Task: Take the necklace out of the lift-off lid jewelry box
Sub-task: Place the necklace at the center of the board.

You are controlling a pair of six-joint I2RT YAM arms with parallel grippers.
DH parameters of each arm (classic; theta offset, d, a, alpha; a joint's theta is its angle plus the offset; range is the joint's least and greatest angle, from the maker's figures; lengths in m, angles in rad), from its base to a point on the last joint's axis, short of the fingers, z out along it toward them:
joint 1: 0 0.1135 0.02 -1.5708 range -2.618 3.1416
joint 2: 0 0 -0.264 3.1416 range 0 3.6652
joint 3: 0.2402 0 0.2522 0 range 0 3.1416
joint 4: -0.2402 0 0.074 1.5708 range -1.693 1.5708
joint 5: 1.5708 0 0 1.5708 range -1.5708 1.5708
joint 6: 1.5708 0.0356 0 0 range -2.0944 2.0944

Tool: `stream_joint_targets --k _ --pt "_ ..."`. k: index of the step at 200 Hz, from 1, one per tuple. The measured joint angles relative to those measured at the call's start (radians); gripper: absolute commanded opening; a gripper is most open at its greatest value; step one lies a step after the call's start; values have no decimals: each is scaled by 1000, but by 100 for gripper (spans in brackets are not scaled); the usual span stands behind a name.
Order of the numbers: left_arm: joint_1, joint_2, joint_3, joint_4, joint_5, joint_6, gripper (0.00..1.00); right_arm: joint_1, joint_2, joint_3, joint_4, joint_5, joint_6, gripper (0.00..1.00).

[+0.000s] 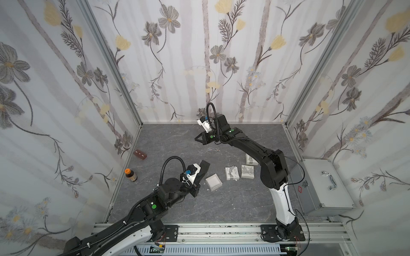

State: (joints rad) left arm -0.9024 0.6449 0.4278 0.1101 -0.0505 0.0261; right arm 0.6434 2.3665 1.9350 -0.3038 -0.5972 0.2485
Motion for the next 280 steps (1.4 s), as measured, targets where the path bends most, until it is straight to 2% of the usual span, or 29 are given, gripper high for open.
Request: stream_joint_targets --k 87,136,176,201,249,280 --pt "0 58 0 24 24 0 0 -69 -146 -386 -30 156 -10 0" --pt "1 108 17 51 37 1 0 -107 -164 -499 -37 280 -10 0" --pt "2 150 21 59 47 1 0 -113 -167 -517 -39 368 -10 0" --pt "3 173 22 68 51 1 0 -116 -167 -516 -44 418 -10 6" --pt "11 214 43 78 75 1 0 -126 -168 -516 -88 480 -12 37" --pt "19 232 54 79 83 0 0 -126 -201 -519 -117 523 -20 42"
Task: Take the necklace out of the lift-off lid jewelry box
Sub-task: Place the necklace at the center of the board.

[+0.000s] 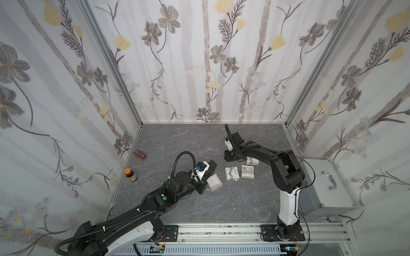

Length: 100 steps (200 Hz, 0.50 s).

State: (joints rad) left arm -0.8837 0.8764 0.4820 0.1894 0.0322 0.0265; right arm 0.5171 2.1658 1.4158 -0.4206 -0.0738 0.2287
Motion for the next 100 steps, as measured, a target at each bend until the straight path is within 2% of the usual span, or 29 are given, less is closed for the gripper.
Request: stream_joint_targets --k 30,40,57,100 --pt "22 12 9 -2 36 -5 0 -2 -90 -54 -6 -6 -23 47" --pt "34 15 15 -3 58 -8 0 -9 -146 -98 7 -62 -46 48" --pt "57 21 27 -12 117 -18 0 -19 -254 -187 53 -175 -97 55" --pt "108 37 81 -62 315 -30 0 -26 -515 -399 182 -447 -194 64"
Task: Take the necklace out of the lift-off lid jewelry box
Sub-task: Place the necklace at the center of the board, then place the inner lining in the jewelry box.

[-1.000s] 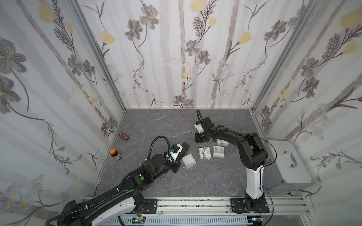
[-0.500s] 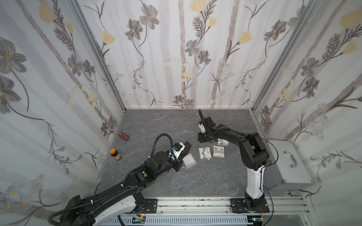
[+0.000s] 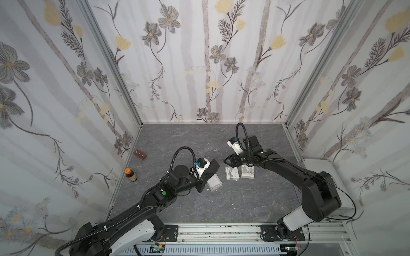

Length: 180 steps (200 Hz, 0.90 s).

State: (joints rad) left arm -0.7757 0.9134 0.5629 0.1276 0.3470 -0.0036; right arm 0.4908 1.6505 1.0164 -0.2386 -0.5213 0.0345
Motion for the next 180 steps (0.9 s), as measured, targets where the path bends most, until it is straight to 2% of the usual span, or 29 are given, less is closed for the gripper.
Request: stream_joint_targets --k 30,51,85,130,144,180 --pt "40 10 31 -31 124 0 0 -6 -219 -137 145 -203 -13 67" --pt "78 27 47 -40 230 -6 0 -6 -308 -182 236 -323 0 66" --pt "102 72 87 -43 404 -23 0 -5 -346 -188 340 -481 49 64" --pt "103 103 113 -43 541 -23 0 24 -326 -166 360 -562 77 64" --pt "103 105 116 -43 556 -23 0 43 -311 -152 347 -569 72 59" --pt "103 105 116 -45 566 -23 0 77 -291 -124 294 -577 38 37"
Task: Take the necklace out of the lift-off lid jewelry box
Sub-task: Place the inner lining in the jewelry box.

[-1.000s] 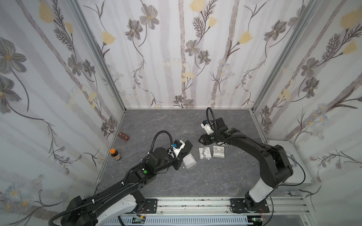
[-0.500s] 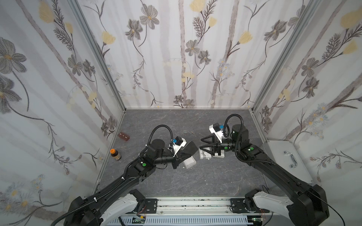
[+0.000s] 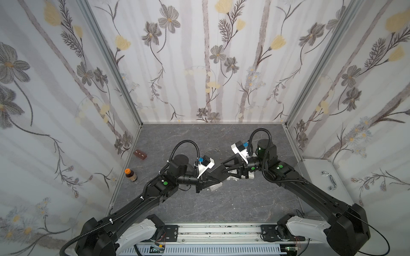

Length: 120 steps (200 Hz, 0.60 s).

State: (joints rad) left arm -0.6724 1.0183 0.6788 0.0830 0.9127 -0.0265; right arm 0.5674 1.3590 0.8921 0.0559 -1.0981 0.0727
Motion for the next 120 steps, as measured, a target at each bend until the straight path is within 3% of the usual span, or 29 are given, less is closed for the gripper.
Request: stream_joint_targets --k 53,65,80,91,108,120 --pt "3 -1 0 -6 -6 0 2 6 -1 0 -48 0 -13 12" --pt "6 -1 0 -6 -18 0 23 7 -6 -2 -53 1 -13 7" --pt "7 0 -1 -6 -27 4 38 8 -13 -6 -55 8 -11 0" --pt "7 -1 -6 -5 -36 4 59 9 -18 -12 -55 22 -8 0" --pt "7 -9 -31 -7 -70 3 75 10 -21 -18 -61 55 -1 0" --pt "7 -23 -57 -8 -117 3 79 9 -21 -22 -68 93 13 0"
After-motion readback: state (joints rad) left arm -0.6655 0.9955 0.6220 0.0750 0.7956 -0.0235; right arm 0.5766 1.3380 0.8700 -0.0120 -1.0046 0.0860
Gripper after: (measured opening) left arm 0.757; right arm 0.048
